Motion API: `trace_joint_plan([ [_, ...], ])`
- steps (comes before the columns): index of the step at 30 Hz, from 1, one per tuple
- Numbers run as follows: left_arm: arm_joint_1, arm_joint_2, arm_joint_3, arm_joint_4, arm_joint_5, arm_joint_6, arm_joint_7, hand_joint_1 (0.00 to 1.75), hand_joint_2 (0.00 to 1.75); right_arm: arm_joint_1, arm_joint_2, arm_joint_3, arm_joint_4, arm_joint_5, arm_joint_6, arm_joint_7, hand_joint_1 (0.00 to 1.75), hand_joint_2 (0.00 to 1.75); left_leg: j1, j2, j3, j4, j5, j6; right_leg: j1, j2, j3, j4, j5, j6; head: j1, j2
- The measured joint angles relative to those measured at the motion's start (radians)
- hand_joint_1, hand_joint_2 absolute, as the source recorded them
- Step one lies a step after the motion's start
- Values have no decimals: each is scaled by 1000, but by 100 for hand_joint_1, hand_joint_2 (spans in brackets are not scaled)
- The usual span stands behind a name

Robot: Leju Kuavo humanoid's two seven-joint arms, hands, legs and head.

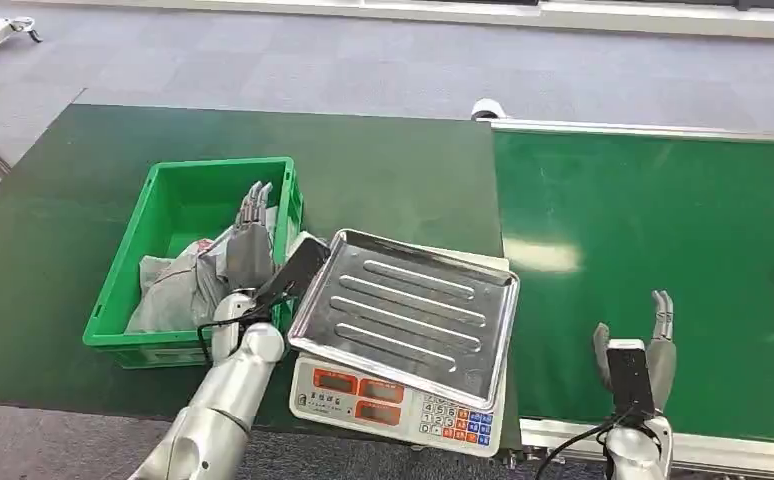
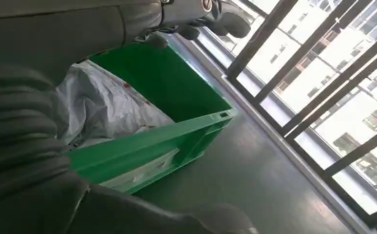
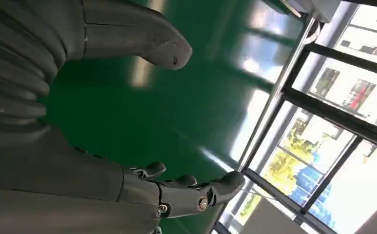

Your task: Moved the parcel from conveyor to table for the left to box.

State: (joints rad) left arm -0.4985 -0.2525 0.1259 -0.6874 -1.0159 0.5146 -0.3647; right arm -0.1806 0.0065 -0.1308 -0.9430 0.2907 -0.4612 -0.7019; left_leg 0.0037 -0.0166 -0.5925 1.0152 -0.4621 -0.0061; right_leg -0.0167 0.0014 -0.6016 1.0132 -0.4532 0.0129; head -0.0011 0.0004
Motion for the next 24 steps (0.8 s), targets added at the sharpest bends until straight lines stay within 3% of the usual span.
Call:
trace_joint_plan([
  [8, 22, 11, -40, -35, 135, -14, -39, 0, 0, 1, -1, 0, 1, 3, 0, 0, 0, 175, 0, 0, 0, 0, 0, 0, 0, 1, -1, 0, 0, 0, 0, 0],
  [11, 65, 19, -97, -131, 366, -213, -160, 0, 0, 1, -2, 0, 1, -11, 11, 0, 0, 175, 0, 0, 0, 0, 0, 0, 0, 0, -1, 0, 0, 0, 0, 0],
  [14, 113, 20, -162, -249, 623, -301, -274, 0, 0, 1, -2, 0, 0, -22, 11, 0, 0, 175, 0, 1, -1, 0, 0, 0, 0, 1, -1, 0, 0, 0, 0, 0],
  [18, 151, 22, -207, -339, 933, -489, -330, 0, 0, 1, -3, 3, 0, -27, 10, 0, 0, 175, 0, 1, -1, 0, -1, 0, 0, 1, -1, 0, -1, 0, 0, 0],
  [24, 179, 25, -252, -327, 990, -490, -336, 0, 0, 7, -3, 29, -45, -106, 42, 0, 0, 175, 0, 2, 0, 0, -1, 0, 0, 1, -1, 0, -1, 0, 0, 0],
])
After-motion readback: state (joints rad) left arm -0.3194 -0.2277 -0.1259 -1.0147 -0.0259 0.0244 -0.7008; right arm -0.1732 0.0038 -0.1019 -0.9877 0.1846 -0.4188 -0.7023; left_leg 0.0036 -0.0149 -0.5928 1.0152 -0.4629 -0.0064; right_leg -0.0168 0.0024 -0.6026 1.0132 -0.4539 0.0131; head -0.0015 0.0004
